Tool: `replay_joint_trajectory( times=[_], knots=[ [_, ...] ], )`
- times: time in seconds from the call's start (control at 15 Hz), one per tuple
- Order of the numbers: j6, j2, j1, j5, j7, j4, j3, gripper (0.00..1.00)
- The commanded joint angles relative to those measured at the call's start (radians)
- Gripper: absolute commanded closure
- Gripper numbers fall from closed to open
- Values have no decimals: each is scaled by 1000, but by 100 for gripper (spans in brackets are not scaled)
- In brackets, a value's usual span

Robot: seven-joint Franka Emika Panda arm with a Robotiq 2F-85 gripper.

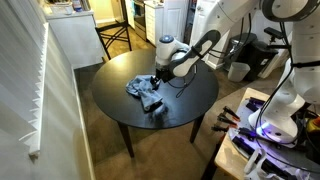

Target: Use the towel to clean the table

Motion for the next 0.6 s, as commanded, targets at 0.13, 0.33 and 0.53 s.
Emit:
replay_joint_trajectory(
  times=[0.13, 0.33, 0.53],
  knots=[
    [-11, 21, 6, 41, -28, 22, -2, 0],
    [-1, 143, -20, 127, -39, 153, 27, 0],
    [14, 242, -24, 207, -51, 273, 43, 0]
  ],
)
